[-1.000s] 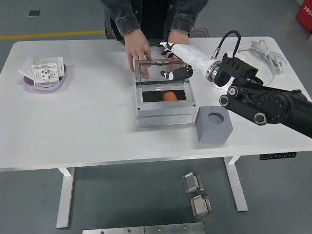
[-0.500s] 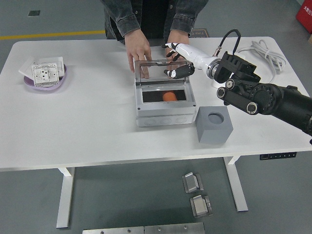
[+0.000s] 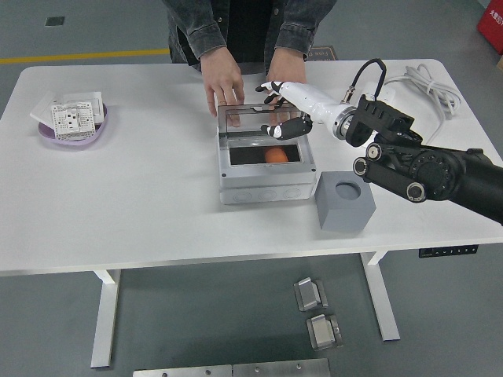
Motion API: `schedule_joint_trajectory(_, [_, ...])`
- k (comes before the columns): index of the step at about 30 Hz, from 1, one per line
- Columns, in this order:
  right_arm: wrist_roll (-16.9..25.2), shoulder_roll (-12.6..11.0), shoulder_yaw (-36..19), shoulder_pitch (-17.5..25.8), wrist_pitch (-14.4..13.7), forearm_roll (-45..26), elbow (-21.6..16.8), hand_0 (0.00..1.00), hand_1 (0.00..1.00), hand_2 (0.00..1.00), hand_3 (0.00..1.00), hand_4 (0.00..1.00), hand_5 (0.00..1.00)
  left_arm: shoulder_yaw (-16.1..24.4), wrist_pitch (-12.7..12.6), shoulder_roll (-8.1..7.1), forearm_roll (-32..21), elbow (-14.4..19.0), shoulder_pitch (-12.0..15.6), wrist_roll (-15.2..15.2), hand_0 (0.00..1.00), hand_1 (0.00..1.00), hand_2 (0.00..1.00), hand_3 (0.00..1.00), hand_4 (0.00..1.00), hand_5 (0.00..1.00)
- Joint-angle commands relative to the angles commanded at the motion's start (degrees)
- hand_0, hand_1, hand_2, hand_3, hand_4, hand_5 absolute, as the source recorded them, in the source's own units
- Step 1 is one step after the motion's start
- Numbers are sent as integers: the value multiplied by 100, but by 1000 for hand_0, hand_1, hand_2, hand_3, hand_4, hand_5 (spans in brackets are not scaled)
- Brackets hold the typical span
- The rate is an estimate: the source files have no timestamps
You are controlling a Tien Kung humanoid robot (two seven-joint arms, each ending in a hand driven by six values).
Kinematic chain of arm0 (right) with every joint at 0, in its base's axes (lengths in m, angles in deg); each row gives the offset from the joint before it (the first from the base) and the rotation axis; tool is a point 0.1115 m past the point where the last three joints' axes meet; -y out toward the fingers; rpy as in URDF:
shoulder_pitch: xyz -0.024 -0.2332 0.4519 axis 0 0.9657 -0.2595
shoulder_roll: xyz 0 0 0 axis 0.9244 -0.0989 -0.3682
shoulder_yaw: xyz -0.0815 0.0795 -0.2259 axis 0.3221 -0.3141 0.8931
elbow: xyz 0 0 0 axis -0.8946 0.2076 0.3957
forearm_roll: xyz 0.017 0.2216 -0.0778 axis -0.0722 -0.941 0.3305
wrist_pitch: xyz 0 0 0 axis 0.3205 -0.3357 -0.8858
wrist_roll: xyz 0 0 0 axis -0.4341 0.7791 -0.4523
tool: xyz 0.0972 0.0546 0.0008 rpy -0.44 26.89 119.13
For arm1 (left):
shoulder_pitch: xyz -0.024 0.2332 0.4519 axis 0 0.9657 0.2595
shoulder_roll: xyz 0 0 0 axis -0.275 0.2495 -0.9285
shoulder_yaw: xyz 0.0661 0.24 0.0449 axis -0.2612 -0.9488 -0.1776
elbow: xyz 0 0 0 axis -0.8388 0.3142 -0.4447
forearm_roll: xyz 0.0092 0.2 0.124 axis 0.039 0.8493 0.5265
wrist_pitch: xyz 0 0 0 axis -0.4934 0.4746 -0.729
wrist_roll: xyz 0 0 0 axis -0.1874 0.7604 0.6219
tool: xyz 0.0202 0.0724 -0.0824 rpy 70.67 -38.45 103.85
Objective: Pick up the cylinder from the cube,place it in the box,flap close box
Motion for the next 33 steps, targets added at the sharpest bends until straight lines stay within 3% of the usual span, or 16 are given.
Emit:
schedule_joint_trajectory(12, [-435,-303,-426,493,73,823,-1165,811,695,770,921,711,324,78,-5,-3,-2,-7,84,1,615,576,573,657,695,272])
schedule_joint_trajectory(22, [-490,-412,-669,916,66,1033,-1512,779,694,775,933,710,337,121,-8,9,2,-9,99,-2,615,576,574,657,696,272])
schedule_joint_trajectory(28, [-590,-557,-1214,1267,111,1427,-1650,779,694,775,933,710,337,148,-13,25,1,-11,131,2,615,576,574,657,696,272])
schedule_joint_trajectory(33, [-728,-813,-1892,1817,188,1884,-1986,773,694,777,934,710,339,150,-22,36,-28,-24,157,0,614,576,574,657,696,272])
